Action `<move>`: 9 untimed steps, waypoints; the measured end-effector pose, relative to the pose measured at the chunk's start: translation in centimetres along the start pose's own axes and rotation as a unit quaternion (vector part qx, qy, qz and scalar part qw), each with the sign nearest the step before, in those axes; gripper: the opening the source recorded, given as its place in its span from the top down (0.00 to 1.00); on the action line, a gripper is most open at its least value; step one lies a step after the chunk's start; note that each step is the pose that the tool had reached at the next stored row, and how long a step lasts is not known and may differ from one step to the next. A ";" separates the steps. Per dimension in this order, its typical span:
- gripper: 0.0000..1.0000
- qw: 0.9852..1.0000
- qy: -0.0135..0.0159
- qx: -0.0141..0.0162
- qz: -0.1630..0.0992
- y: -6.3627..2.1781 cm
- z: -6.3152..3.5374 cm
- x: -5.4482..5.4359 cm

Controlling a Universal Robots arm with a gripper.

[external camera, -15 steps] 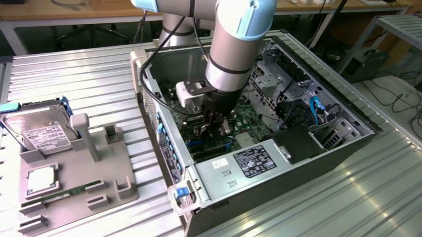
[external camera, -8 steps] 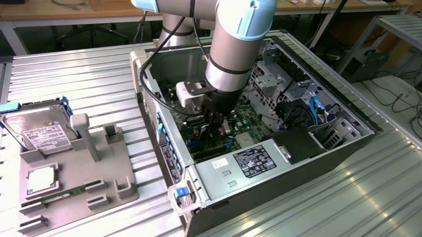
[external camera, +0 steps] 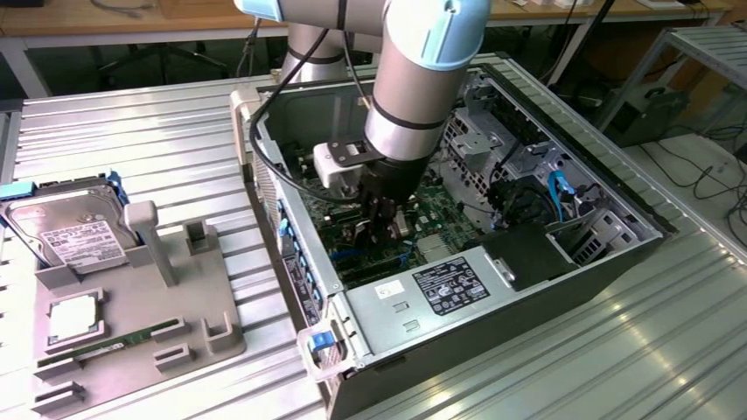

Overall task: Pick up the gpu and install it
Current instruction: 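Insert the gpu into the slot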

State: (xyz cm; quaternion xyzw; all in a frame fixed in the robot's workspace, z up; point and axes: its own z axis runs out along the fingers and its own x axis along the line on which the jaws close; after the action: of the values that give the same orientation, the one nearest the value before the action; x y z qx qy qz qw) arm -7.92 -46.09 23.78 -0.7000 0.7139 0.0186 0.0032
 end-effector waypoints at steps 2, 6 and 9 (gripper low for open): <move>0.72 1.000 0.000 0.000 0.000 0.00 0.00 0.0; 0.72 1.000 0.000 0.000 0.000 0.00 -0.17 0.0; 0.72 1.000 0.000 0.000 0.000 -0.01 -0.24 0.0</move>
State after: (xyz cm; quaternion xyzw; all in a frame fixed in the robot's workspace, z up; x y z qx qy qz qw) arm -7.91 -46.07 24.02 -0.7000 0.7139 0.0186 0.0033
